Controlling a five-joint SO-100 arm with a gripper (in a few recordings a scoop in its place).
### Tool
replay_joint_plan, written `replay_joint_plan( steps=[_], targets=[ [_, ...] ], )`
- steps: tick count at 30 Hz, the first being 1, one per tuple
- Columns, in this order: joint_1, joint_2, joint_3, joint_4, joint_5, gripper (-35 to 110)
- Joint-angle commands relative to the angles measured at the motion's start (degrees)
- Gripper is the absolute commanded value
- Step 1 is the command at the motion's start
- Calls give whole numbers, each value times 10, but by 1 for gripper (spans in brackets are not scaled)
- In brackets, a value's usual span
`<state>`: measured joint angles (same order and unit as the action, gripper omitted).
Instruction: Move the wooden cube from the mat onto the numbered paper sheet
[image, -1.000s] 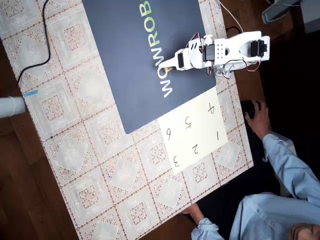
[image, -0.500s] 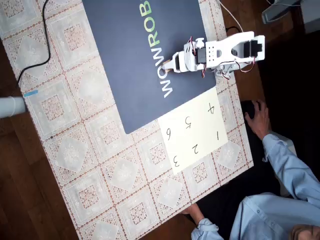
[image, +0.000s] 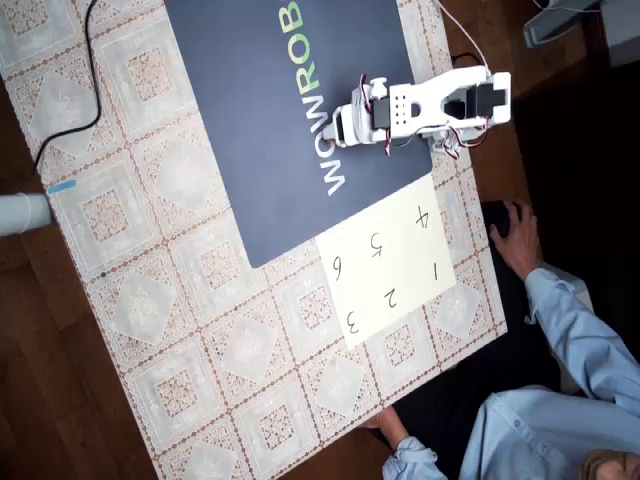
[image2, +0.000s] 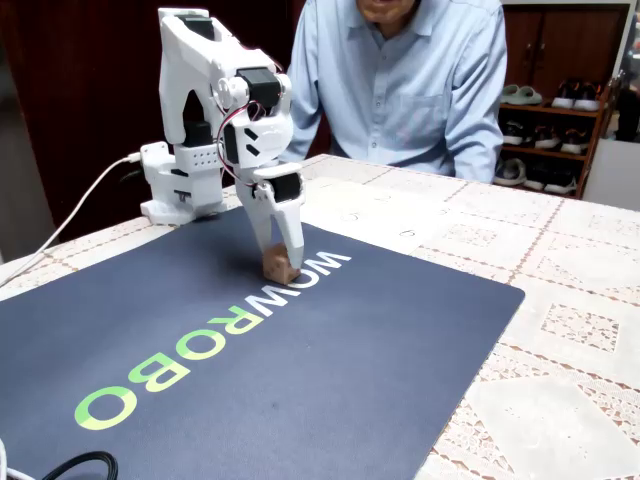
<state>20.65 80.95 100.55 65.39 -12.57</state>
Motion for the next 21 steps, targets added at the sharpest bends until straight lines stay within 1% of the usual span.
replay_joint_plan(
  steps=[1,4,7,9,12,17,21],
  targets=[
    [3,-5,-29,22,-18,4],
    [3,-8,-34,30,-37,0],
    [4,14,-28,40,-49,0],
    [0,59,-9,49,-54,0],
    [-25,171,43,54,-55,0],
    [-132,401,147,32,-18,0],
    [-265,540,216,-34,26,0]
  ],
)
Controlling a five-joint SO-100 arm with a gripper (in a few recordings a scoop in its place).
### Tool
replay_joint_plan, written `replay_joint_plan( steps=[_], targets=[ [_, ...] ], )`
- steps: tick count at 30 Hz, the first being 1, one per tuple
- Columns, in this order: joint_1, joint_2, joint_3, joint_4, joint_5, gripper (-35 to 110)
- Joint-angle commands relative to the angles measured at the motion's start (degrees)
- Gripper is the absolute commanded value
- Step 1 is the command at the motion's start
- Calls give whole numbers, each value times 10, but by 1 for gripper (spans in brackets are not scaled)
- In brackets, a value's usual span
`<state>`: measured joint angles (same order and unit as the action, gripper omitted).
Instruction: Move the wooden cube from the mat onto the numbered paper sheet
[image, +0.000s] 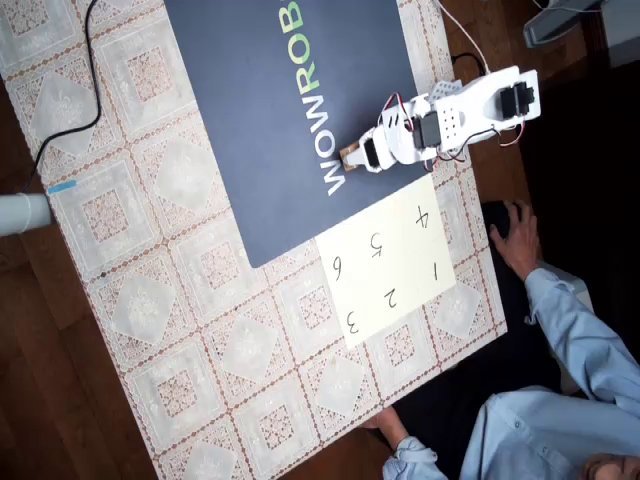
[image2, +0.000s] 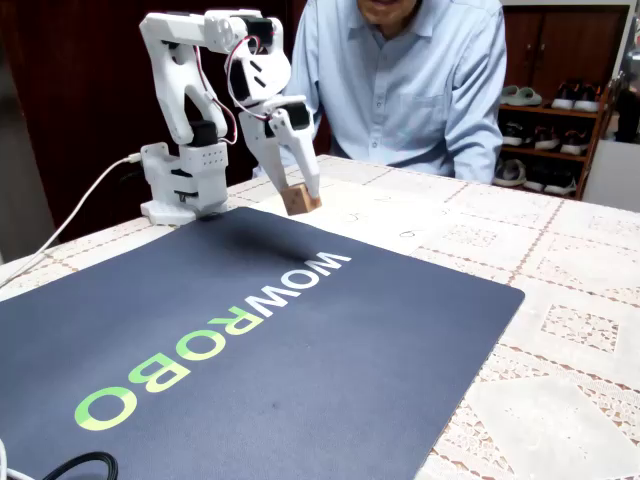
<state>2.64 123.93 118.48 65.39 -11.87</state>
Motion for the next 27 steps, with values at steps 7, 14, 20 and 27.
replay_joint_plan(
  steps=[7,14,20,27],
  targets=[
    [-344,117,91,-197,98,0],
    [-445,-179,-49,-215,89,0],
    [-443,-378,-206,-125,66,0],
    [-476,-581,-467,18,60,0]
  ],
)
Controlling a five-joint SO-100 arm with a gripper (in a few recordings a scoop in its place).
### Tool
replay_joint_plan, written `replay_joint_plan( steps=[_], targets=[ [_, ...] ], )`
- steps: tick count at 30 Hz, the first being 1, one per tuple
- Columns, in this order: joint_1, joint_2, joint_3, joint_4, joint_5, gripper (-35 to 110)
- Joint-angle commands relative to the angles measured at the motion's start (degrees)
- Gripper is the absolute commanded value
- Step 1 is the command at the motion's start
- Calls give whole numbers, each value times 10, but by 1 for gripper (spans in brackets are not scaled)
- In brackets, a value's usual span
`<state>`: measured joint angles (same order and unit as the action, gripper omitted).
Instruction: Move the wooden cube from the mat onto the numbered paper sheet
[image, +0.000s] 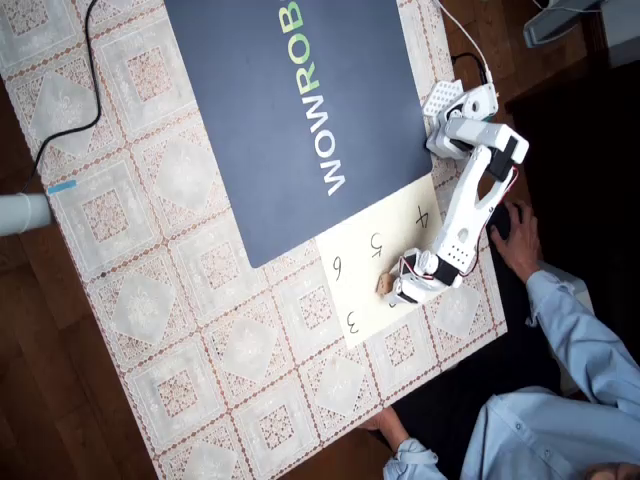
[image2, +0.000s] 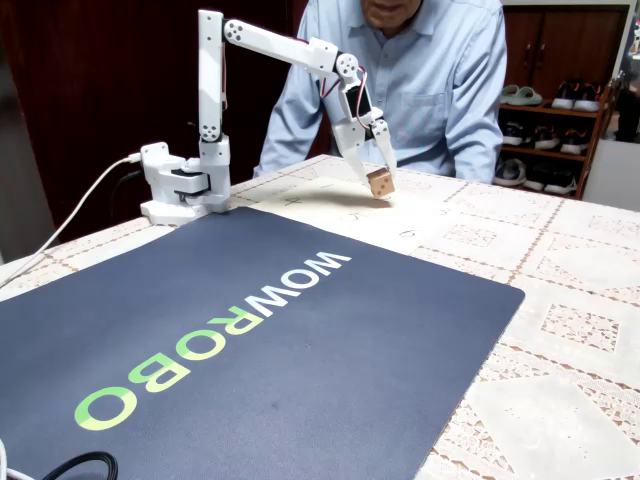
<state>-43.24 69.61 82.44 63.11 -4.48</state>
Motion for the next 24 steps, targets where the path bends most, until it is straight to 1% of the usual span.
replay_joint_plan(
  steps=[1,7,11,19,24],
  targets=[
    [-24,-50,-129,47,-18,0],
    [-57,-102,-227,74,-33,0],
    [-64,-123,-243,82,-33,0],
    [-52,-87,-178,74,-30,0],
    [-53,-69,-149,108,-11,0]
  ],
)
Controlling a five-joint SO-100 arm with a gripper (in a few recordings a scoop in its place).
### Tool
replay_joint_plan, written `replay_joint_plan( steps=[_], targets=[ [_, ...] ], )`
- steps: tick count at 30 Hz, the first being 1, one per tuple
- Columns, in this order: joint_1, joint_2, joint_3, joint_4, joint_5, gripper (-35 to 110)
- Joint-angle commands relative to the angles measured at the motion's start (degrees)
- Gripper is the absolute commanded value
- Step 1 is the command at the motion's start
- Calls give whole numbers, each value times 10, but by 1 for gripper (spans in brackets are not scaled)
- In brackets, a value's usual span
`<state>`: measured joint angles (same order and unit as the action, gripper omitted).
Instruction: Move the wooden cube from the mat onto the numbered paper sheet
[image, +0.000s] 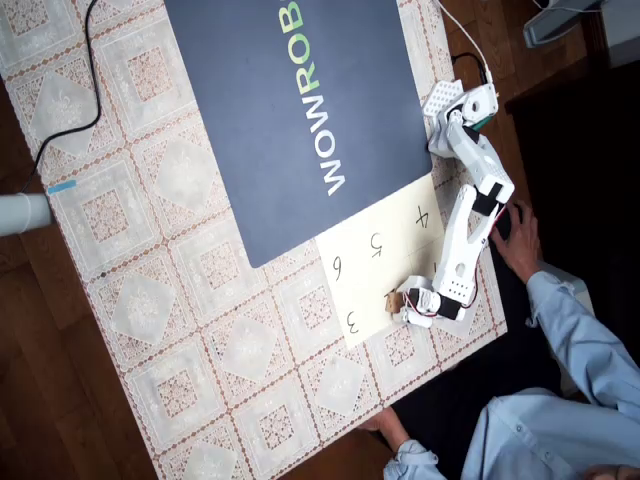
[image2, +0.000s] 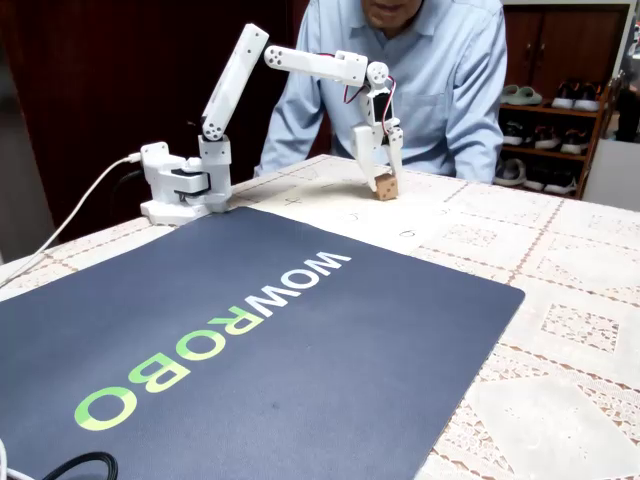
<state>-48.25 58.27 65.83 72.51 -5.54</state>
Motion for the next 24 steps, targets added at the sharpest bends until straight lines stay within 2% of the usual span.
replay_joint_plan(
  steps=[1,6,9,14,19,22,24],
  targets=[
    [-2,48,22,13,0,0],
    [3,52,33,2,4,3],
    [5,56,40,-1,49,20],
    [9,74,62,-4,94,36],
    [8,142,106,-4,83,36],
    [10,266,179,-6,54,34],
    [19,374,231,-11,11,27]
  ],
)
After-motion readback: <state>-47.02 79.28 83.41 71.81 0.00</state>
